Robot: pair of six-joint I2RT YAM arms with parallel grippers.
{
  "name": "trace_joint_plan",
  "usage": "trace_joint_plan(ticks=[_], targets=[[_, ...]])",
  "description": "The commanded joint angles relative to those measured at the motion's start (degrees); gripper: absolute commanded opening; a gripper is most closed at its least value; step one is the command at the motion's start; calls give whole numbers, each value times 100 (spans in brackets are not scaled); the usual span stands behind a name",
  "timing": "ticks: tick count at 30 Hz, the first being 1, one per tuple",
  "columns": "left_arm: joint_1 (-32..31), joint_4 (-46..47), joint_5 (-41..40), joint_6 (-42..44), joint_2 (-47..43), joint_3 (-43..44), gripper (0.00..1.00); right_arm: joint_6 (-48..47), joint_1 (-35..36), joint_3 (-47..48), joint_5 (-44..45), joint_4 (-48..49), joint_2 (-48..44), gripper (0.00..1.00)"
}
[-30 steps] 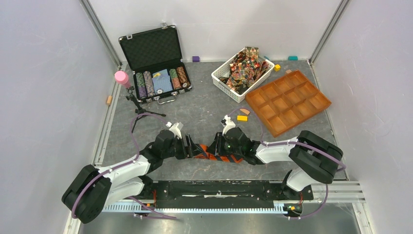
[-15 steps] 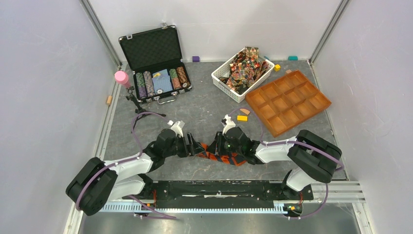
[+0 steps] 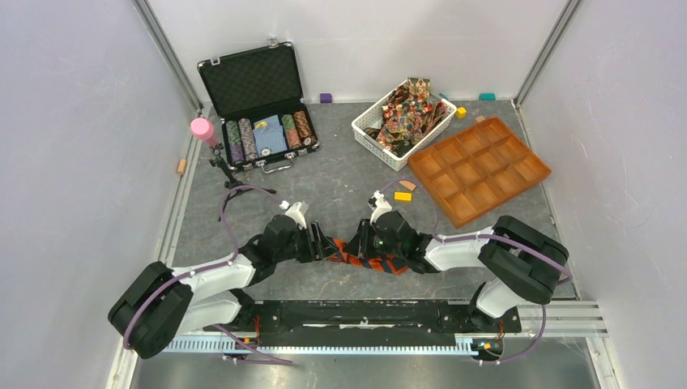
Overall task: Roll the ties
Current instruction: Roll the tie at the center of the board.
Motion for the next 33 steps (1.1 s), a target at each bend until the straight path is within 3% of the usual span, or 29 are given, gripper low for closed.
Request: trace_joint_plan(ticks=[1, 16, 33], targets=[[-153, -1255, -514, 201, -211, 183, 65, -112, -37, -61, 24, -70, -221, 26], [-1379, -2918, -2476, 410, 237, 1441, 60, -835, -73, -112, 900, -1505, -2000, 29], [-2484, -4962, -4556, 526, 1415, 3243, 56, -1172, -160, -318, 2244, -3292, -4208, 30]])
